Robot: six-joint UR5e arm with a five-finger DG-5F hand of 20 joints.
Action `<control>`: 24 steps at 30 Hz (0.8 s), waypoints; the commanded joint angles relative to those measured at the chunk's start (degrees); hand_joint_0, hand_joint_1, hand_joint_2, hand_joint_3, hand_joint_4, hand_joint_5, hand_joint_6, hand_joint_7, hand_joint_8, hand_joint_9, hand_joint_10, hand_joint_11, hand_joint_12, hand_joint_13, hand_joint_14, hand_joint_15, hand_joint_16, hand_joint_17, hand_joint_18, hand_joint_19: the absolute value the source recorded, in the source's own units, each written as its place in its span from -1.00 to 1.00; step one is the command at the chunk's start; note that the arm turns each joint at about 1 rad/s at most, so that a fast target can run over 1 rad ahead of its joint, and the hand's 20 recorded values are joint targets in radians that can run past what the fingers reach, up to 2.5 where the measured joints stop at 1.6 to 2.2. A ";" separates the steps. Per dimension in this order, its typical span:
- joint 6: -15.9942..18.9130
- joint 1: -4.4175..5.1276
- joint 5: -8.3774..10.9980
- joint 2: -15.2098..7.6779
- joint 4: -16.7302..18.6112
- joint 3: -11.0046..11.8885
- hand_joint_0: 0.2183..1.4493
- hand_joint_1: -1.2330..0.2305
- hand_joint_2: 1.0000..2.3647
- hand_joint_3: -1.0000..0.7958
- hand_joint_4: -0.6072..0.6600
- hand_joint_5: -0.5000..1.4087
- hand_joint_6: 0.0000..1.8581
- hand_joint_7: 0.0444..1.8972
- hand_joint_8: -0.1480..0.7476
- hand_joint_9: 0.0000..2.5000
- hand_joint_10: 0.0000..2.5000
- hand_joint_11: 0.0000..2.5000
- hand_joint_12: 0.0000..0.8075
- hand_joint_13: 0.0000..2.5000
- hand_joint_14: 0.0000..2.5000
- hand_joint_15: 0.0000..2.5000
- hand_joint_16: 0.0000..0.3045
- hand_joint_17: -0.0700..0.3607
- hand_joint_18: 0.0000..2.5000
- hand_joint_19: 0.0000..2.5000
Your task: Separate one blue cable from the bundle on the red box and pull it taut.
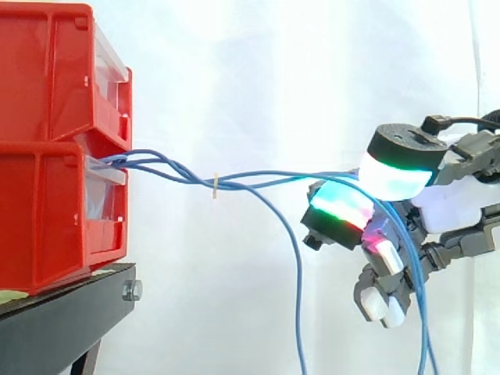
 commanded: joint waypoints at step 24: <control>0.00 -0.27 -0.64 0.30 -0.08 -0.01 -0.41 -0.40 -0.98 -0.27 -0.10 -0.56 -0.03 0.06 -0.23 -0.15 -0.98 -0.61 -0.23 -0.35 -0.98 -0.62 -0.72 -0.22 -0.49 -0.55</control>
